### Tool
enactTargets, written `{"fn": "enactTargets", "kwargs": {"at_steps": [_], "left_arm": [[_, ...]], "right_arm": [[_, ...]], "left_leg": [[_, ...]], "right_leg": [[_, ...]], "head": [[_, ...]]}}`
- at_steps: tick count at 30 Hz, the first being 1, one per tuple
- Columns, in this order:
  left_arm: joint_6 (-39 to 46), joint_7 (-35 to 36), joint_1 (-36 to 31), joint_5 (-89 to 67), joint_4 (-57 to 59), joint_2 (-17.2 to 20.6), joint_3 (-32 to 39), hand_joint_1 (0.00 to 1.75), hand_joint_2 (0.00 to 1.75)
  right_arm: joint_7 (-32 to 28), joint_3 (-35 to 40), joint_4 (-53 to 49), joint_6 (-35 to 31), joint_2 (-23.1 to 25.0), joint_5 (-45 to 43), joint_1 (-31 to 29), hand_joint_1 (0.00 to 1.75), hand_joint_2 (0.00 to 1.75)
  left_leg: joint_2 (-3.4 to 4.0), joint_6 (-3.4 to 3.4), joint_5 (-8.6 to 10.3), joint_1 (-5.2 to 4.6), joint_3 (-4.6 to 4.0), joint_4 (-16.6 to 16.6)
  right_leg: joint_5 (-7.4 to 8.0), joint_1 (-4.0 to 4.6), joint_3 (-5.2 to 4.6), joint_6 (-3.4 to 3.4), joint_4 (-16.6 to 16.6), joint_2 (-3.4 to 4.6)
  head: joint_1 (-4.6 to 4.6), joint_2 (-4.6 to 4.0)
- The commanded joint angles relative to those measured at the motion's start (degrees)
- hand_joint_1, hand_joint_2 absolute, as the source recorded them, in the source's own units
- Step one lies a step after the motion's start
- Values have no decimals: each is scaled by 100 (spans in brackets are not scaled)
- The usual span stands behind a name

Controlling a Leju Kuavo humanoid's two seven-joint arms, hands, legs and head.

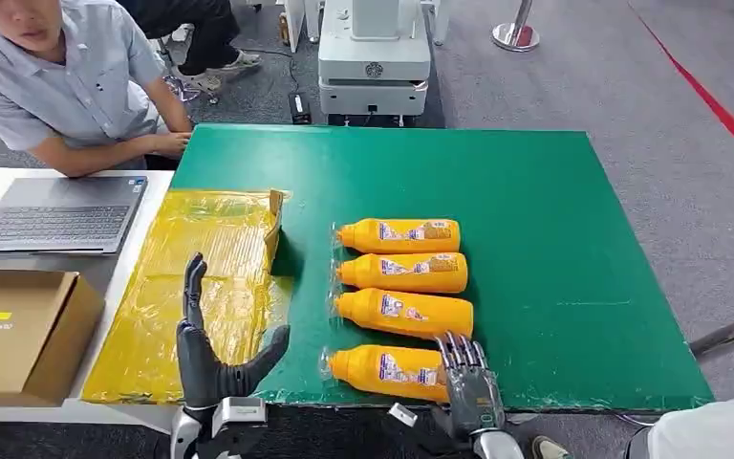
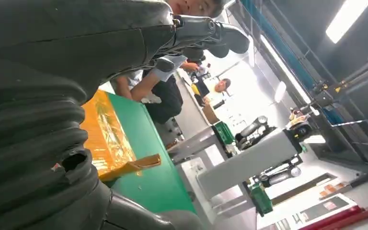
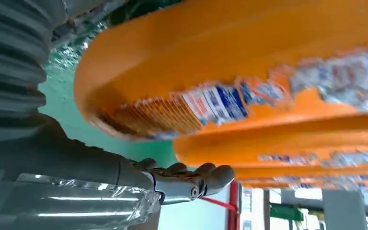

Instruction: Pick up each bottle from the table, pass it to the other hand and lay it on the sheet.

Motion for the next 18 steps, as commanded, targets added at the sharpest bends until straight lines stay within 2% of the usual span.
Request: {"fn": "enactTargets", "kwargs": {"at_steps": [1,4,8,16,17,18], "left_arm": [[7,41,-239,-12,-51,-10,-129,0,175],[7,41,-239,-12,-51,-10,-129,0,175],[7,28,-305,40,42,20,-178,0,175],[7,-64,-402,109,196,-10,-185,0,175],[7,-70,-414,125,207,-7,-193,0,175],[7,-90,-423,145,229,-15,-182,0,175]], "right_arm": [[-20,-94,125,144,49,-125,-265,0,175],[-20,-94,125,144,49,-125,-265,0,175],[-243,-180,395,561,62,-547,-357,0,175],[-444,-228,744,824,40,-898,-468,0,175],[-458,-227,767,870,34,-929,-483,40,175],[-514,-251,816,964,34,-1049,-500,164,175]], "left_leg": [[0,0,0,0,0,0],[0,0,0,0,0,0],[0,0,0,0,0,0],[0,0,0,0,0,0],[0,0,0,0,0,0],[0,0,0,0,0,0]], "right_leg": [[0,0,0,0,0,0],[0,0,0,0,0,0],[0,0,0,0,0,0],[0,0,0,0,0,0],[0,0,0,0,0,0],[0,0,0,0,0,0]], "head": [[2,0],[-2,0],[0,0],[9,0],[7,0],[2,0]]}}
